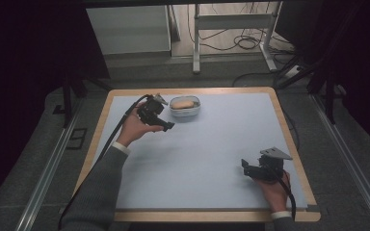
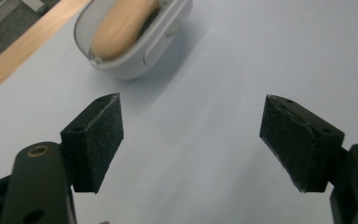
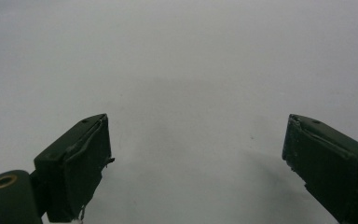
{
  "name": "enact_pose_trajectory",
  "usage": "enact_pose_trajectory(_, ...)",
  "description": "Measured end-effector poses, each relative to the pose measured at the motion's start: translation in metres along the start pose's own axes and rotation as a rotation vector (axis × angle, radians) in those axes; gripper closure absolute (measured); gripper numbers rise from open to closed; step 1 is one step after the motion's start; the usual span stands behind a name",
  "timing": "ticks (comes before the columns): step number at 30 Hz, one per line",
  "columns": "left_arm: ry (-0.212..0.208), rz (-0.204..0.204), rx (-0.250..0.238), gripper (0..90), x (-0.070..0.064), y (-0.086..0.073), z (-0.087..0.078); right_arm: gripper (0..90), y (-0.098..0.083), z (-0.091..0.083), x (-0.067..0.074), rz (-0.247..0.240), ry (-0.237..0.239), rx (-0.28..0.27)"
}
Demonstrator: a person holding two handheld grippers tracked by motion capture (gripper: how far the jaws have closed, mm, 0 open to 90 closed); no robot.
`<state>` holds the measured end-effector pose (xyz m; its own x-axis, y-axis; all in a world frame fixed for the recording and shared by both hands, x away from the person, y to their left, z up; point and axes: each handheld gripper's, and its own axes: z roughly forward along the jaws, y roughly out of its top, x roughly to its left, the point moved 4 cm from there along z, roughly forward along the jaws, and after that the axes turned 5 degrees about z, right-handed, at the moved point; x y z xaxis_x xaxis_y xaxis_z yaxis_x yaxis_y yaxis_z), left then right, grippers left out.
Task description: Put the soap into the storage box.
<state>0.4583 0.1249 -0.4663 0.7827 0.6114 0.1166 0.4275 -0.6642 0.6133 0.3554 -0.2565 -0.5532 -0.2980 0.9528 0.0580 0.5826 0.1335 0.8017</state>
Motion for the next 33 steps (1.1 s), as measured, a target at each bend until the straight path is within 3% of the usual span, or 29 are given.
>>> enact_pose_trajectory(8,0.001,-0.048,-0.045,21.3,-0.018,-0.048,-0.007,7.7,0.000,0.000,0.001,-0.001,-0.002,-0.003)
enact_pose_trajectory(21,0.035,-0.135,-0.051,20.1,-0.035,-0.116,-0.020,7.7,0.000,-0.001,0.001,-0.005,-0.005,-0.009)
enact_pose_trajectory(26,0.039,-0.153,-0.052,20.1,-0.038,-0.130,-0.022,7.7,0.000,-0.001,0.001,-0.009,-0.003,-0.012)
enact_pose_trajectory(33,0.036,-0.160,-0.059,20.1,-0.039,-0.135,-0.022,7.6,0.000,-0.002,0.001,-0.007,0.007,-0.020)
